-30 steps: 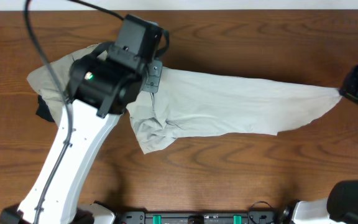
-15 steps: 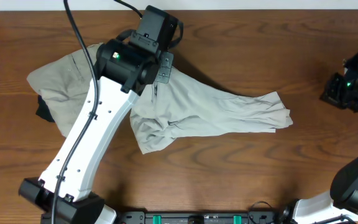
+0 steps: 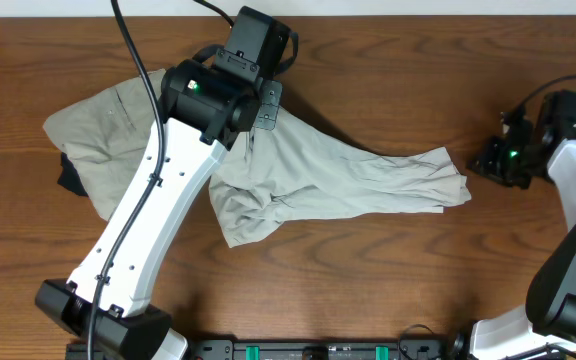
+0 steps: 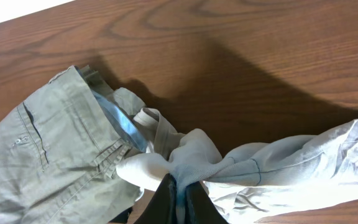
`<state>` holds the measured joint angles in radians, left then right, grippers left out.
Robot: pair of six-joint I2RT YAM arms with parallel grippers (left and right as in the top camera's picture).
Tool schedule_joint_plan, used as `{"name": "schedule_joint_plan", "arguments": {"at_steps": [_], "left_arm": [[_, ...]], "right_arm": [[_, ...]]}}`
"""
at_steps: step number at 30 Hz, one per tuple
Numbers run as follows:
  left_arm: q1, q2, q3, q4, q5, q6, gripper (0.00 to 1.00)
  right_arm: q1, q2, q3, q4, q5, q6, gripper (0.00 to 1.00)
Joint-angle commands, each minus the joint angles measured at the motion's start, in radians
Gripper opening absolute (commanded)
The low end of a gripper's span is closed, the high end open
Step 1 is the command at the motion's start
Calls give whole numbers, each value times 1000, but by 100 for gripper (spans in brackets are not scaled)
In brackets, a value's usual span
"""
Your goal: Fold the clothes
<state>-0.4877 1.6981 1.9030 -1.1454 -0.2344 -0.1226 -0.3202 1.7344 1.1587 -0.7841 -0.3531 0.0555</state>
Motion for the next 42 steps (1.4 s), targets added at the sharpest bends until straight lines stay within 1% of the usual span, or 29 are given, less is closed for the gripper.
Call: {"name": "schedule_joint_plan", "arguments": {"at_steps": [1,7,12,15,22,28,30,32,33,35,36,40,42], "left_arm": [[4,-1,-1,-2,-1,5,6],[4,-1,-1,-2,-1,5,6],[4,-1,-1,-5,0,5,6],[4,-1,-1,-5,0,5,6],[4,-1,-1,-5,0,5,6],[4,-2,-1,-5,0,5,6],[4,-2,-1,-5,-1,6,6],[4,-2,-1,-5,0,5,6],[4,-2,-1,-5,-1,6,6],[4,-2,-1,-5,-1,6,6],[4,-2,-1,-5,0,5,6],[4,-2,-1,-5,0,5,6],[4,-2,-1,-5,0,5,6]], "right_arm": [[11,7,-37,42,-19,-12,26],[15,7,-94,115,-74,-11,27],[16,7,-128,142,-89,-1,28],[24,7,-138,149,-111,-1,27],[44,7,-139,143,-149,-1,14],[42,7,-139,94,-148,-13,3],[41,7,-139,87,-130,-13,2],[40,7,-139,89,-104,-13,3],[40,7,-139,96,-89,-13,7],[40,7,-139,111,-84,-13,21],[40,7,-139,120,-85,-13,23],[40,7,-139,147,-84,-13,24],[42,7,-140,157,-84,-12,22]]}}
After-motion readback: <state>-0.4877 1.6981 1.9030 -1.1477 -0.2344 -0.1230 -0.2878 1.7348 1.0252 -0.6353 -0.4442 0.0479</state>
